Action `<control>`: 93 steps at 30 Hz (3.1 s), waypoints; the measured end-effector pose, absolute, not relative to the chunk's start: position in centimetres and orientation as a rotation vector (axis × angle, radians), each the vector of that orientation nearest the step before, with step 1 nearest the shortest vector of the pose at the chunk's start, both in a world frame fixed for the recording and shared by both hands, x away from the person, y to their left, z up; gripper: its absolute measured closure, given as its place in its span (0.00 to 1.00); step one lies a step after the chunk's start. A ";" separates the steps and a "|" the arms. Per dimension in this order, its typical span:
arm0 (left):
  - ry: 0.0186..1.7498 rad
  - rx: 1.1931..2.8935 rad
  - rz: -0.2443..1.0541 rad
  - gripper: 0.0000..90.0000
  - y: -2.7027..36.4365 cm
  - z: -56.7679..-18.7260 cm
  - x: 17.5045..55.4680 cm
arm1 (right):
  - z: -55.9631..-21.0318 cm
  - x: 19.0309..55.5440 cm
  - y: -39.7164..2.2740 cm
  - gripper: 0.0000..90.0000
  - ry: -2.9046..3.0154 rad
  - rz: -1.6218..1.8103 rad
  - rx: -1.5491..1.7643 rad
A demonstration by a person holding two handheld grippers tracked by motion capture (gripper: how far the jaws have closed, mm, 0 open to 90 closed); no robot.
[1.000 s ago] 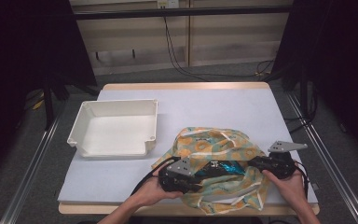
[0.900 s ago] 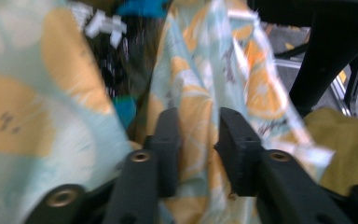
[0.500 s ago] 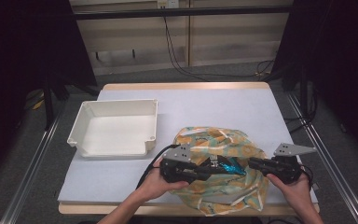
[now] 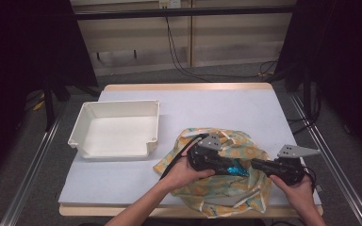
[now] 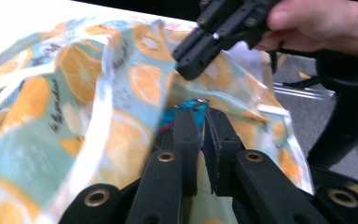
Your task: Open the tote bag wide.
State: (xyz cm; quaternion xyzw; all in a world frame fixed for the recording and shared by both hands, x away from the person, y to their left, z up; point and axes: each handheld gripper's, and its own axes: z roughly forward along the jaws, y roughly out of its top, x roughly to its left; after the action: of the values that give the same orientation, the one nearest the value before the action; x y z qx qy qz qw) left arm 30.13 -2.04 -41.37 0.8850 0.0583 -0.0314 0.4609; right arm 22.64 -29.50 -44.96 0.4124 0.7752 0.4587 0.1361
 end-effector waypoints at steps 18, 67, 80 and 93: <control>0.206 2.245 0.023 0.81 -3.6 -43.7 32.7 | -45.3 23.2 -29.3 0.93 2.260 1.314 1.187; 0.012 2.356 0.202 0.44 -5.4 -43.6 31.6 | -45.8 23.5 -29.6 0.91 2.257 1.311 1.216; -0.126 2.416 0.231 0.32 -5.9 -44.6 30.2 | -45.8 23.5 -29.6 0.90 2.256 1.311 1.226; -0.164 2.445 0.372 0.46 -6.2 -44.9 29.7 | -45.9 23.6 -29.4 0.90 2.258 1.308 1.224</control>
State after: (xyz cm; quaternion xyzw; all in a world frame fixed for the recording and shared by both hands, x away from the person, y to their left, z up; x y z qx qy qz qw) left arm 29.67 -6.16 -44.94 0.9328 -0.0627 0.1418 0.3253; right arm 23.55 -29.41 -45.92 0.4210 0.7769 0.4501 0.1292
